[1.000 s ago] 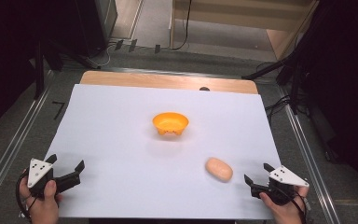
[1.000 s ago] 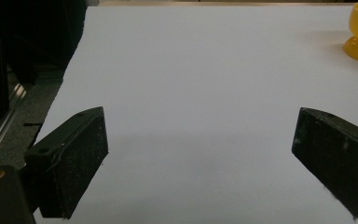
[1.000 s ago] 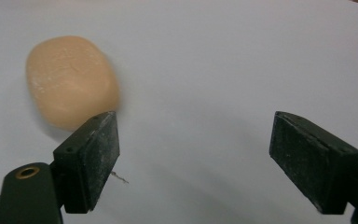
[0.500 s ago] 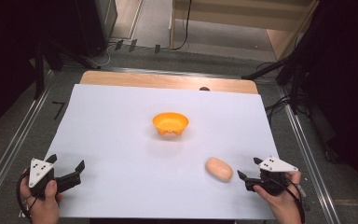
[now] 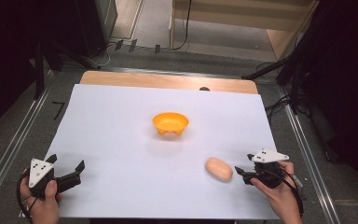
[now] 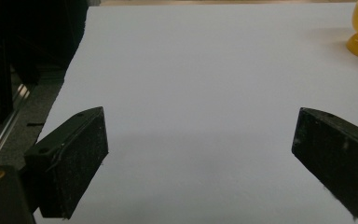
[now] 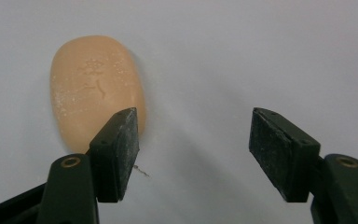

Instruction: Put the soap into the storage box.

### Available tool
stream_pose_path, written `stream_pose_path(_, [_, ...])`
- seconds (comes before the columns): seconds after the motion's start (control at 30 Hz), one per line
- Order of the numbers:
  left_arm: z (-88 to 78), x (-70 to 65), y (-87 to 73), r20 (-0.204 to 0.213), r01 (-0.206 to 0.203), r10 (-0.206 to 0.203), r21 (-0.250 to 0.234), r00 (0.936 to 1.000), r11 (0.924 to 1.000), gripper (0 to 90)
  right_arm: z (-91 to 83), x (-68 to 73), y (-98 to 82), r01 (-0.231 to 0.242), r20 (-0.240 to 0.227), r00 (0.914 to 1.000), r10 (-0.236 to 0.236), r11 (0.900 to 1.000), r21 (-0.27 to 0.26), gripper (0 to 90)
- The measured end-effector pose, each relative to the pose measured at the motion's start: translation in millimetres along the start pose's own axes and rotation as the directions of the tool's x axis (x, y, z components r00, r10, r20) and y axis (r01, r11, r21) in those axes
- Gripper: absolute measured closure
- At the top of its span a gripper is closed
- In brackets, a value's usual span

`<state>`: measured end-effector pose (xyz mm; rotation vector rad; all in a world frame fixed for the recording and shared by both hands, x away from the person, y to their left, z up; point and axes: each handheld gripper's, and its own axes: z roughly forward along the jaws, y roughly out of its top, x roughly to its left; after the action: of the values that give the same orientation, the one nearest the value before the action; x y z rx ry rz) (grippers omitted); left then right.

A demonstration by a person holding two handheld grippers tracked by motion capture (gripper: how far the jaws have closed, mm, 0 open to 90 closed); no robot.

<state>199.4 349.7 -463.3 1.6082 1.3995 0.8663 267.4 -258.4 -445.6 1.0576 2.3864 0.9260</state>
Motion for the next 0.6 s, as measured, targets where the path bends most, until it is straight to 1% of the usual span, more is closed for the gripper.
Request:
stream_pose_path(0.07, [0.0,0.0,0.0,0.0,0.0,0.0,0.0,1.0,1.0,4.0,2.5,-0.6,2.6,-0.002,-0.023,0.9997,0.002,1.0,0.014,35.1])
stream_pose_path(0.2, [0.0,0.1,0.0,0.0,0.0,0.0,0.0,1.0,1.0,4.0,8.5,-1.1,8.1,0.034,-0.052,0.9982,-0.031,0.998,0.057,35.1])
stream_pose_path(0.27, [0.0,0.1,0.0,0.0,0.0,0.0,0.0,1.0,1.0,4.0,10.9,-1.3,11.2,0.037,-0.078,0.9965,-0.03,0.996,0.083,33.8])
stream_pose_path(0.3, [0.0,0.1,0.0,0.0,0.001,-0.001,0.0,1.0,1.0,4.0,12.5,-2.3,12.8,0.043,-0.097,0.9947,-0.034,0.995,0.089,33.5])
stream_pose_path(0.37, [0.0,0.2,0.0,0.001,0.0,0.0,0.0,1.0,1.0,4.0,13.5,-3.0,15.3,0.042,-0.113,0.9931,-0.033,0.996,0.083,33.3])
stream_pose_path(0.4, [0.0,0.1,0.0,0.001,0.0,0.0,0.0,1.0,1.0,4.0,13.6,-2.8,16.7,0.031,-0.122,0.9923,-0.021,0.996,0.082,32.4])
stream_pose_path(0.47, [0.1,0.1,0.0,0.001,0.001,-0.001,0.001,1.0,1.0,4.0,13.6,-3.4,19.7,0.037,-0.135,0.9905,-0.025,0.996,0.083,31.7])
stream_pose_path(0.53, [0.1,0.0,0.0,0.001,0.0,0.0,0.001,1.0,1.0,4.0,13.3,-2.1,23.2,0.037,-0.15,0.9884,-0.021,0.994,0.107,32.4])
stream_pose_path(0.57, [0.1,0.0,0.0,0.001,0.0,0.0,0.001,1.0,1.0,4.0,13.3,-2.1,23.2,0.037,-0.15,0.9884,-0.021,0.994,0.107,32.4])
stream_pose_path(0.6, [0.1,0.0,0.0,0.0,0.0,0.0,0.001,1.0,1.0,4.0,12.4,0.3,26.5,0.055,-0.181,0.983,-0.032,0.991,0.124,31.1])
